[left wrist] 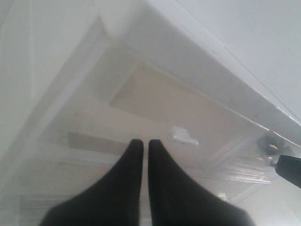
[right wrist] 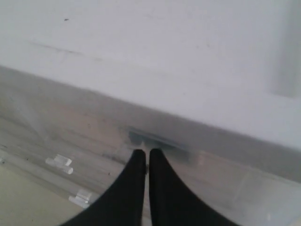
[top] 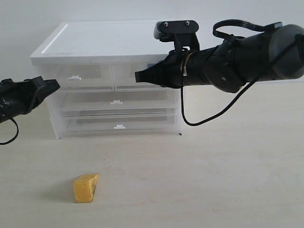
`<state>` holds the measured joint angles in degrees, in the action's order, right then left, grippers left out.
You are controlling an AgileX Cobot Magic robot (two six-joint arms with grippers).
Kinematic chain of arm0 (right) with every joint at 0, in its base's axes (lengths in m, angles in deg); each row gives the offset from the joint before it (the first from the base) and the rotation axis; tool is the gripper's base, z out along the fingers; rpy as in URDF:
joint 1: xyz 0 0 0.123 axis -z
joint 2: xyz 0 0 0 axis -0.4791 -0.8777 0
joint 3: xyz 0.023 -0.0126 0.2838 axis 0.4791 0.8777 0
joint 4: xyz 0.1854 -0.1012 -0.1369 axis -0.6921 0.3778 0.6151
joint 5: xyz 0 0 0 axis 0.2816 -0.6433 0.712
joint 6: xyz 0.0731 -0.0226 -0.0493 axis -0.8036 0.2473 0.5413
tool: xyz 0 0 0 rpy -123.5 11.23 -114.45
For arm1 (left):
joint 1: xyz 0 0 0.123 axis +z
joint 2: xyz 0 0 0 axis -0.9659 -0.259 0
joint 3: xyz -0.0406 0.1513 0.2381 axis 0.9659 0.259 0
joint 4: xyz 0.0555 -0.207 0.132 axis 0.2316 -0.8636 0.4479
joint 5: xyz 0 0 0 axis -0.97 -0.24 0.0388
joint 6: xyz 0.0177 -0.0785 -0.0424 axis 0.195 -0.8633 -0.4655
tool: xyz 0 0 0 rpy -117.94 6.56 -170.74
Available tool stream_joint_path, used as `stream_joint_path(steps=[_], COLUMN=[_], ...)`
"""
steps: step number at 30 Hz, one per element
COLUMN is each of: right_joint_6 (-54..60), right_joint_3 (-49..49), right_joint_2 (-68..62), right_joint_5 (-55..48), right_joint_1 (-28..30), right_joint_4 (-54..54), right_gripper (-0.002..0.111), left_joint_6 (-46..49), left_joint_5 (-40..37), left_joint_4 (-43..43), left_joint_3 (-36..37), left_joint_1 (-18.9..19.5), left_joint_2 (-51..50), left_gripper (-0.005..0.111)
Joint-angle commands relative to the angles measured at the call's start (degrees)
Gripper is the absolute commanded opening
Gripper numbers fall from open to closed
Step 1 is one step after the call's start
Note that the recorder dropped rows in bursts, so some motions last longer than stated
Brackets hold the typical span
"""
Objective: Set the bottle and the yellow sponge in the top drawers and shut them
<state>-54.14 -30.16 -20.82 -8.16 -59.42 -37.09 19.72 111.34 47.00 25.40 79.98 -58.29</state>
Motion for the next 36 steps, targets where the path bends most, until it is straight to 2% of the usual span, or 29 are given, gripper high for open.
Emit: stream_joint_path(steps=[1, 3, 6, 9, 11, 13, 15, 17, 29, 36], right_joint_6=[-1.4, -2.0, -3.4, -4.2, -4.3, -4.3, -4.3, -4.3, -3.5, -3.1], right_joint_3=[-0.4, -0.4, -0.4, -0.4, -0.4, -0.4, -0.4, -0.4, -0.4, -0.4], right_joint_2=[1.3, 2.6, 3.2, 3.1, 3.1, 3.1, 3.1, 3.1, 3.1, 3.1], right_joint_5=[1.0, -0.6, -2.6, -4.6, -5.8, -6.1, -6.1, -6.1, -6.3, -6.2], right_joint_1=[0.3, -0.1, -0.1, -0.1, -0.1, -0.1, -0.1, -0.1, -0.1, -0.1], right_joint_4=[0.0, -0.1, -0.1, -0.1, -0.1, -0.1, -0.1, -0.1, -0.1, -0.1], right_gripper=[0.000, 0.000, 0.000, 0.000, 0.000, 0.000, 0.000, 0.000, 0.000, 0.000], left_joint_6=[0.4, 0.0, -7.4, -13.5, -19.5, -23.0, -26.5, -27.2, -27.1, -27.6], left_joint_5=[0.0, 0.0, 0.4, 2.6, 4.9, 4.1, 2.6, 2.6, 2.7, 12.7], left_joint_4=[-0.4, -0.4, 1.1, 2.9, 7.5, 12.5, 17.7, 19.0, 16.2, 14.5], left_joint_3=[-0.3, -0.3, -0.3, -0.3, -1.0, -2.9, -5.3, -6.5, -9.3, -13.3], left_joint_1=[0.1, 0.1, 0.1, 0.1, 0.1, 0.1, 0.1, 0.1, 0.1, 0.1], left_joint_2=[-0.2, -0.2, -0.2, -0.2, -0.2, -0.2, -0.2, -0.2, -3.6, -10.8], left_gripper=[0.004, 0.004, 0.006, 0.024, 0.044, 0.048, 0.047, 0.046, 0.040, 0.040])
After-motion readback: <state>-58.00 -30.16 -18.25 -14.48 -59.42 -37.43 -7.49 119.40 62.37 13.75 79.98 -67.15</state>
